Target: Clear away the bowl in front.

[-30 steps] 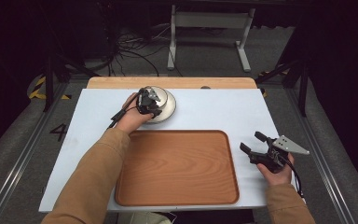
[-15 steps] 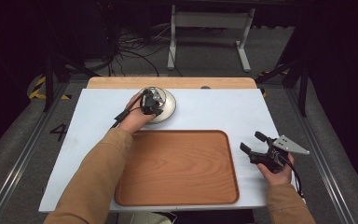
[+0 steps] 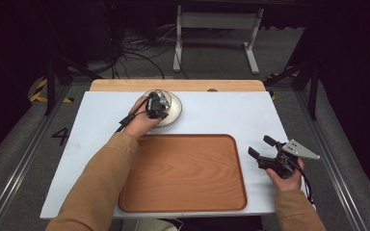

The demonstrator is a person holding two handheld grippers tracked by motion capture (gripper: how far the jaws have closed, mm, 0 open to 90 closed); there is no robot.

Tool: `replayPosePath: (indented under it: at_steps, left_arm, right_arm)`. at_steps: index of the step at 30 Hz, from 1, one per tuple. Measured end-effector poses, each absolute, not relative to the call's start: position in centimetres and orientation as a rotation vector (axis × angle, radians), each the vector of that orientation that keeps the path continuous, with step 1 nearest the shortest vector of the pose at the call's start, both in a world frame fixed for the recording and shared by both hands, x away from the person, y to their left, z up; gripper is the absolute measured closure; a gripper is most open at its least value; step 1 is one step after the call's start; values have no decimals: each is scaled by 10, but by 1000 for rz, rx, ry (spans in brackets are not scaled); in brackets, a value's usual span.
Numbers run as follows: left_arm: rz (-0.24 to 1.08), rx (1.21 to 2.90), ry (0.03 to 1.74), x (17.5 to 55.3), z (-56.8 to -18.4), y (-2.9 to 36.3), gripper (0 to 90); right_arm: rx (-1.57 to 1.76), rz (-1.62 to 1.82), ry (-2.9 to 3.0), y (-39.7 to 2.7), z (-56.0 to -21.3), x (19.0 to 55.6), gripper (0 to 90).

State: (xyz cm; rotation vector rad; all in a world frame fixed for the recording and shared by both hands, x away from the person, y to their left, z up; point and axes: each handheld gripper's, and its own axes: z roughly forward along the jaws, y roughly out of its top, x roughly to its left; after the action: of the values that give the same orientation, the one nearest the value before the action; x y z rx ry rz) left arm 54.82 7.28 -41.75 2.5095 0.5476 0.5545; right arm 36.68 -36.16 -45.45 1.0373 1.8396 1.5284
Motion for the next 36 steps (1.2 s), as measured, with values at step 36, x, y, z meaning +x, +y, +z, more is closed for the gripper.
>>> replayPosePath:
  at_steps: [36]
  left_arm:
    - [532, 2446, 494, 504, -342, 82, 815]
  right_arm:
    - [1048, 1530, 1839, -362, -454, 367, 117]
